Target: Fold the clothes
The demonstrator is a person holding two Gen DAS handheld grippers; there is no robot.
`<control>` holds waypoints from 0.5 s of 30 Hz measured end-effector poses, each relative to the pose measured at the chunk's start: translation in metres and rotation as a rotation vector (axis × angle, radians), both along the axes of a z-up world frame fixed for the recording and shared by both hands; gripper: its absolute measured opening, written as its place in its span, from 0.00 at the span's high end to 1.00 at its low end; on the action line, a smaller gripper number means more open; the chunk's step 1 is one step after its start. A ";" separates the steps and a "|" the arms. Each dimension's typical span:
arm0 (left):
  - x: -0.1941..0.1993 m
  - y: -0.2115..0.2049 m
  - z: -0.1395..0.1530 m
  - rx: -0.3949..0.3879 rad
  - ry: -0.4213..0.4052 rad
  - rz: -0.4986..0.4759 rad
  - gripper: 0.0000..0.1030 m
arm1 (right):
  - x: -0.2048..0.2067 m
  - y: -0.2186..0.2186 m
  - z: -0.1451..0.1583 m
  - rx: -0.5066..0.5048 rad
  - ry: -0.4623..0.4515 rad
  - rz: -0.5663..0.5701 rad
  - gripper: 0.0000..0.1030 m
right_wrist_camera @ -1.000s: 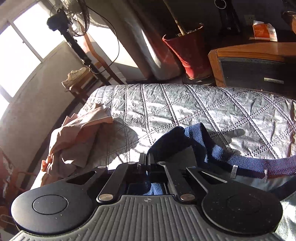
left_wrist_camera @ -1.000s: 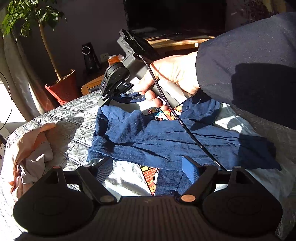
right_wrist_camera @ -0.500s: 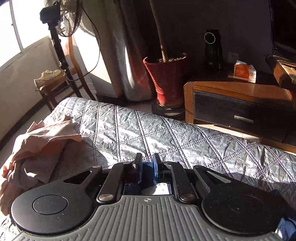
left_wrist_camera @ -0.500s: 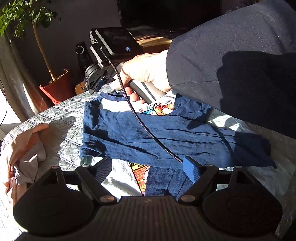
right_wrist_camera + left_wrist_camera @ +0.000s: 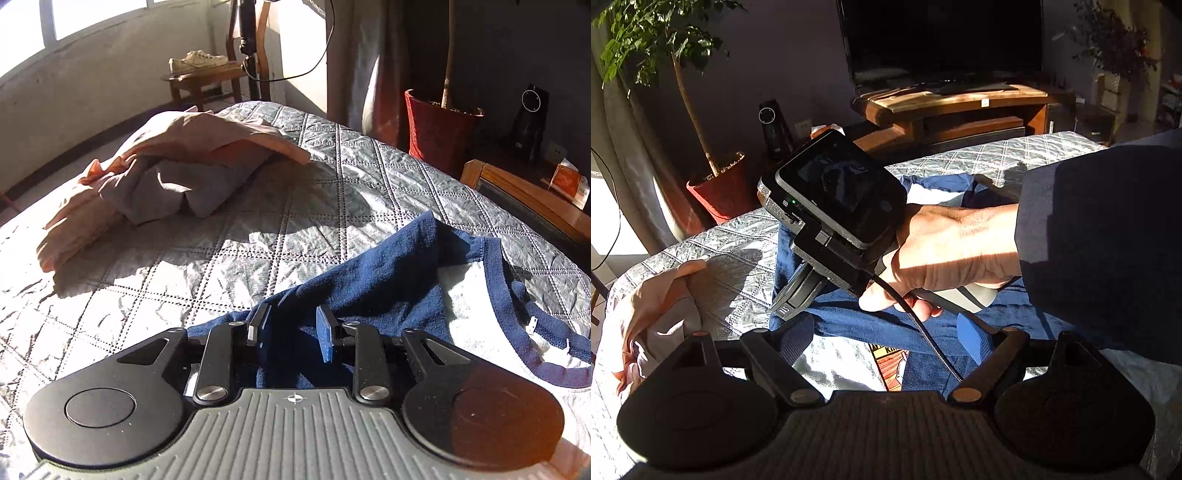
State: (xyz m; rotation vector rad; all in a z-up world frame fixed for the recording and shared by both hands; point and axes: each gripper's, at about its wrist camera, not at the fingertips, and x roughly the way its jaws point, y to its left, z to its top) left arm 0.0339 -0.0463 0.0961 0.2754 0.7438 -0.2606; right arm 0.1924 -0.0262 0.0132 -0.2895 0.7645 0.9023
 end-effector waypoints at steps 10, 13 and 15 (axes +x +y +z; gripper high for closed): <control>-0.003 0.001 0.006 -0.030 -0.014 -0.017 0.19 | -0.030 0.005 -0.010 -0.031 -0.102 0.060 0.69; -0.001 0.003 0.004 -0.015 -0.025 0.000 0.16 | -0.025 0.009 -0.007 -0.030 -0.101 0.039 0.66; 0.001 0.009 0.004 -0.053 -0.016 0.003 0.17 | -0.020 0.001 0.000 0.010 -0.063 -0.002 0.64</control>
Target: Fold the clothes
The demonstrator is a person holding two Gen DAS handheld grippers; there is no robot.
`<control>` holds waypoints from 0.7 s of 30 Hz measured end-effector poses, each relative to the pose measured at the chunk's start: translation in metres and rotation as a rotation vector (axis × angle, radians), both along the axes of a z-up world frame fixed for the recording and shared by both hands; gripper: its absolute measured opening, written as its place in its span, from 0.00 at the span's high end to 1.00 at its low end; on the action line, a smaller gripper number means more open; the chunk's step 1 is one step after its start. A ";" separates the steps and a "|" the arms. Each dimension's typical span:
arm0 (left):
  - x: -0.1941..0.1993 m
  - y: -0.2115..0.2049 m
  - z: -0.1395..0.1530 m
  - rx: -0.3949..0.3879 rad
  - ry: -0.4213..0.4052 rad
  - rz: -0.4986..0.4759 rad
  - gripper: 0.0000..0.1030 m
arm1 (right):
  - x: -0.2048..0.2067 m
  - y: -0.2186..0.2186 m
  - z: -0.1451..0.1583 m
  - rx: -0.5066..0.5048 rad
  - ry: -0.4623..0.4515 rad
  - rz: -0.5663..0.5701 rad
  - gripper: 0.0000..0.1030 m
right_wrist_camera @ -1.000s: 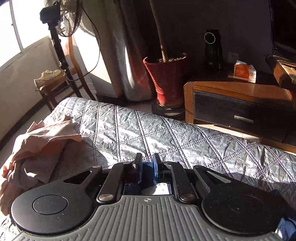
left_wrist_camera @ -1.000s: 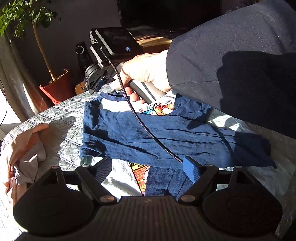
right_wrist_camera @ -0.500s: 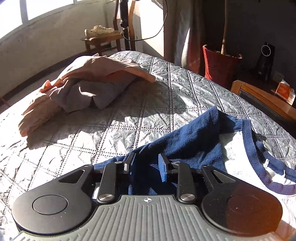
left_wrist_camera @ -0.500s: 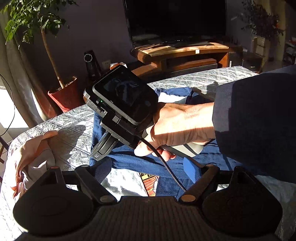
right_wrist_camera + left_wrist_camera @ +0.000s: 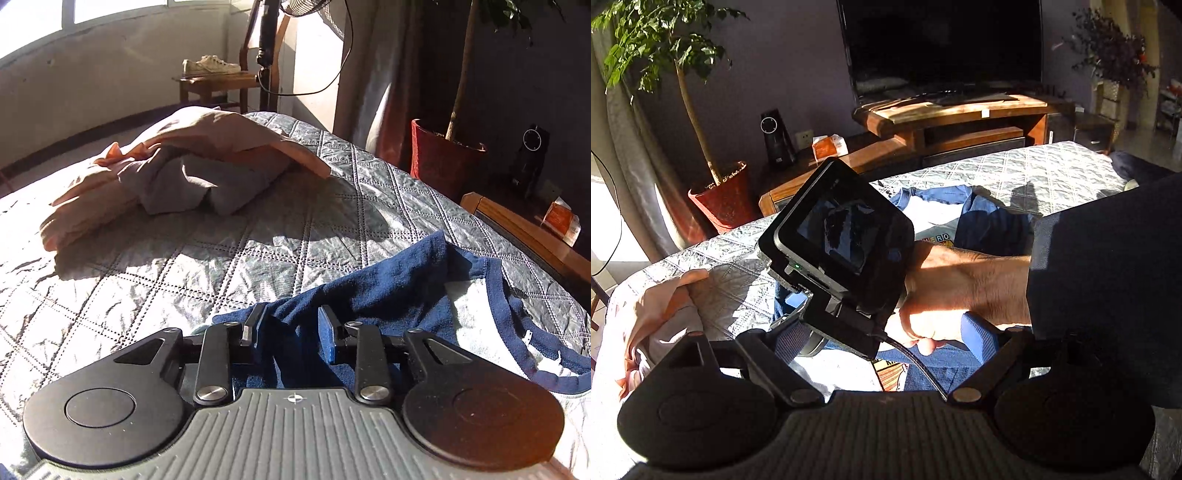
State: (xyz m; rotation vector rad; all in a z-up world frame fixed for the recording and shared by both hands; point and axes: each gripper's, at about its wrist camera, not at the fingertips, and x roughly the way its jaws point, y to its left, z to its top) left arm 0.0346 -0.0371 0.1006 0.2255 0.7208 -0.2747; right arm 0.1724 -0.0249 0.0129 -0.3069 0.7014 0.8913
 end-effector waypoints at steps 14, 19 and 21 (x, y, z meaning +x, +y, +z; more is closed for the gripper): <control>-0.022 0.018 0.001 -0.090 0.050 -0.260 0.16 | -0.010 -0.018 0.003 -0.038 0.085 0.112 0.41; -0.018 0.043 -0.012 -0.060 0.088 -0.145 0.13 | -0.020 -0.101 0.035 0.080 0.068 -0.296 0.29; -0.012 0.056 -0.019 -0.050 0.109 -0.059 0.13 | -0.046 -0.136 0.046 0.077 0.064 -0.474 0.25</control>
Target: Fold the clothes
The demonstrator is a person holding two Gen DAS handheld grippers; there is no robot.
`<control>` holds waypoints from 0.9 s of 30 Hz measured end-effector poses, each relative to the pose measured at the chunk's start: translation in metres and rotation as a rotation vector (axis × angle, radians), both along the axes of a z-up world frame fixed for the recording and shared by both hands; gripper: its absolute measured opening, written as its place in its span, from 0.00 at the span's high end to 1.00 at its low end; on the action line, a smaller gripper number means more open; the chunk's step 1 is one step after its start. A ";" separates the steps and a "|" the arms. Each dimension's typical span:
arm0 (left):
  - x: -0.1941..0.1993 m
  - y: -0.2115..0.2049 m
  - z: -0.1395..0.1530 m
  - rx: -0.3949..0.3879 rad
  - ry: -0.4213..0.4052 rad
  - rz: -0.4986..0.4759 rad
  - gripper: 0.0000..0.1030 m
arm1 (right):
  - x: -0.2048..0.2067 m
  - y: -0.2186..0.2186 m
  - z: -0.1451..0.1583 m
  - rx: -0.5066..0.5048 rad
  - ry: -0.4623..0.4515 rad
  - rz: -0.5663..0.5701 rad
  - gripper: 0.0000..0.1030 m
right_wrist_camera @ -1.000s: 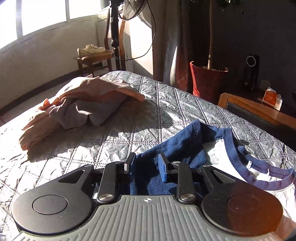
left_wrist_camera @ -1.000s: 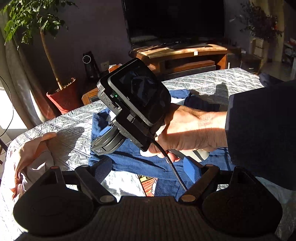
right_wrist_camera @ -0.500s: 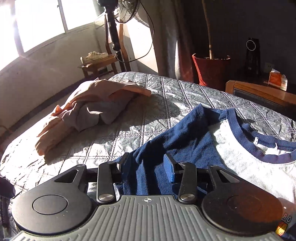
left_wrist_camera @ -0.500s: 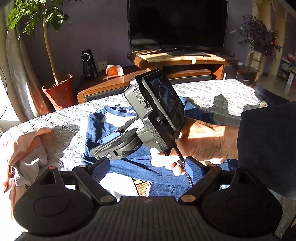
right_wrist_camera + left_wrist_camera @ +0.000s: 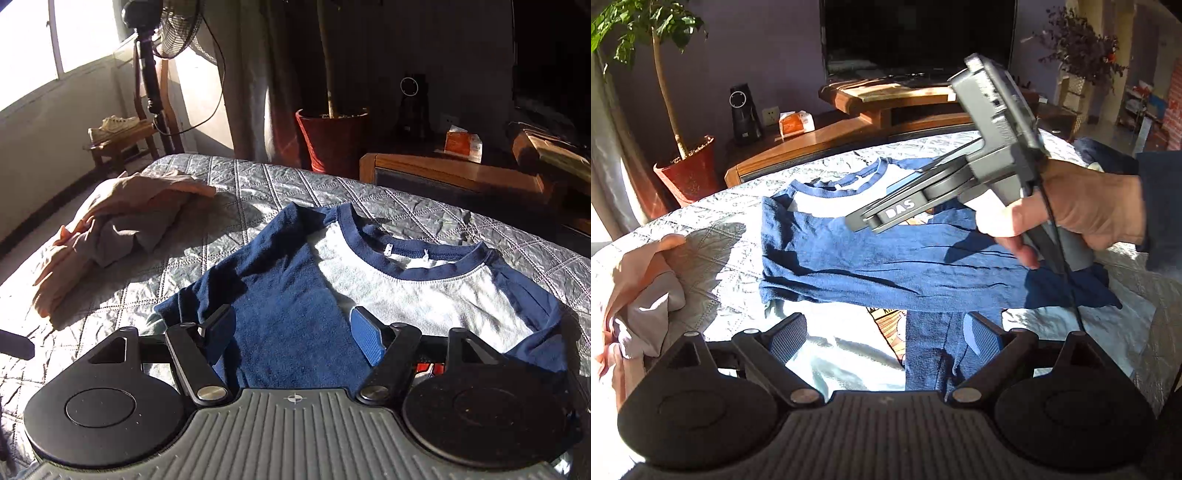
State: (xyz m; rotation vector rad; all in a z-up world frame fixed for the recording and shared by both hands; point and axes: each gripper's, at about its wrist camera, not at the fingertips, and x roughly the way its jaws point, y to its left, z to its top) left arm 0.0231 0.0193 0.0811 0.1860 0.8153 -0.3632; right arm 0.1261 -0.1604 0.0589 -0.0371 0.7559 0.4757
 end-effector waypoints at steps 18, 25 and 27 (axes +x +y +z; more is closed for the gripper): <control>-0.005 -0.015 -0.053 0.102 0.094 0.206 0.12 | -0.166 -0.085 -0.038 -0.049 -0.006 -0.536 0.05; -0.010 -0.002 -0.073 0.127 0.106 0.225 0.05 | -0.159 -0.086 -0.051 -0.095 0.044 -0.533 0.05; -0.009 0.001 -0.071 0.114 0.101 0.242 0.05 | -0.159 -0.085 -0.050 -0.080 0.032 -0.526 0.04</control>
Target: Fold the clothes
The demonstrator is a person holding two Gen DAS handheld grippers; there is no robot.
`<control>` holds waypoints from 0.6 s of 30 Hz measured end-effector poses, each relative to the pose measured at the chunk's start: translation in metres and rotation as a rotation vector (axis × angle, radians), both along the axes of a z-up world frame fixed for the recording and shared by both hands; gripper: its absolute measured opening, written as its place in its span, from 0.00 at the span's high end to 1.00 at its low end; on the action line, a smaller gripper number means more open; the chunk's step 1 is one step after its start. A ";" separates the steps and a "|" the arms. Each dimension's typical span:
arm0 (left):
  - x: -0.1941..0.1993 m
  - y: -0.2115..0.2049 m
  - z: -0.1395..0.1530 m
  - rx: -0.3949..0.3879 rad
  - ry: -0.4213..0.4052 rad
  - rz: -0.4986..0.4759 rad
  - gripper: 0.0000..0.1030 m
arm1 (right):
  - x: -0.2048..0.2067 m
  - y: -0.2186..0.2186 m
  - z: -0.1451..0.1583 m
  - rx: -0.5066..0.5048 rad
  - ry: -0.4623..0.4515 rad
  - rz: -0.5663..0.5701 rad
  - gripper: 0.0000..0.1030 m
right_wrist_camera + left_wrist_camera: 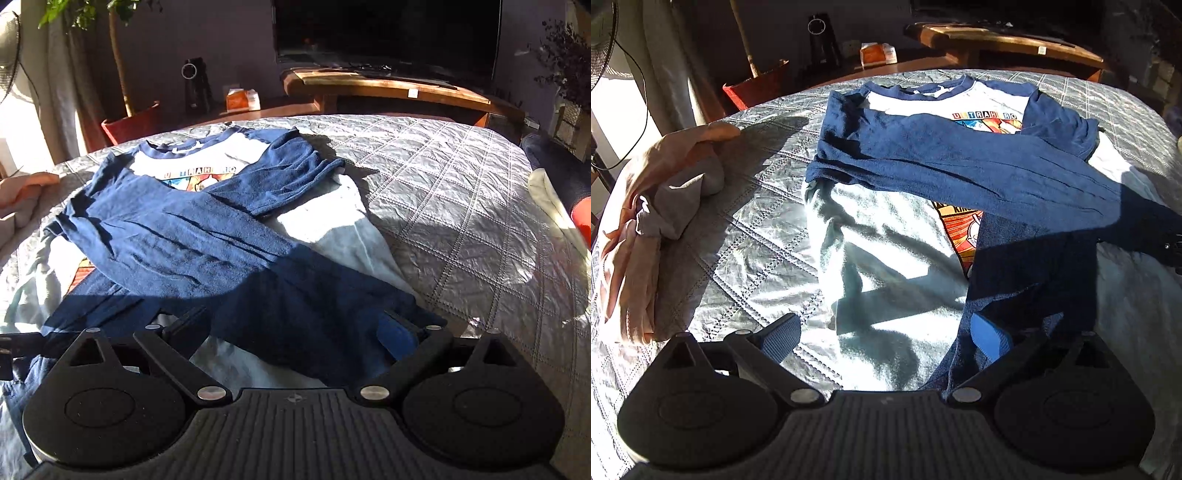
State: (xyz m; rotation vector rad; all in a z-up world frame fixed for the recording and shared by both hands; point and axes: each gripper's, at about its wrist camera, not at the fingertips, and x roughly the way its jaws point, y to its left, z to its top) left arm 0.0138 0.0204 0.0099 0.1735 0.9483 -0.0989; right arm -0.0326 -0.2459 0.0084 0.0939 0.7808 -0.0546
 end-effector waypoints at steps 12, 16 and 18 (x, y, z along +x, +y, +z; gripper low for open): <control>0.015 0.044 -0.008 -0.087 -0.014 0.172 0.03 | 0.009 -0.006 0.003 0.056 -0.080 -0.015 0.03; 0.017 0.050 -0.009 -0.084 -0.049 0.188 0.04 | 0.009 0.003 0.004 0.048 -0.089 0.040 0.18; 0.017 0.052 -0.009 -0.093 -0.054 0.198 0.05 | 0.010 0.002 0.005 0.052 -0.084 0.038 0.29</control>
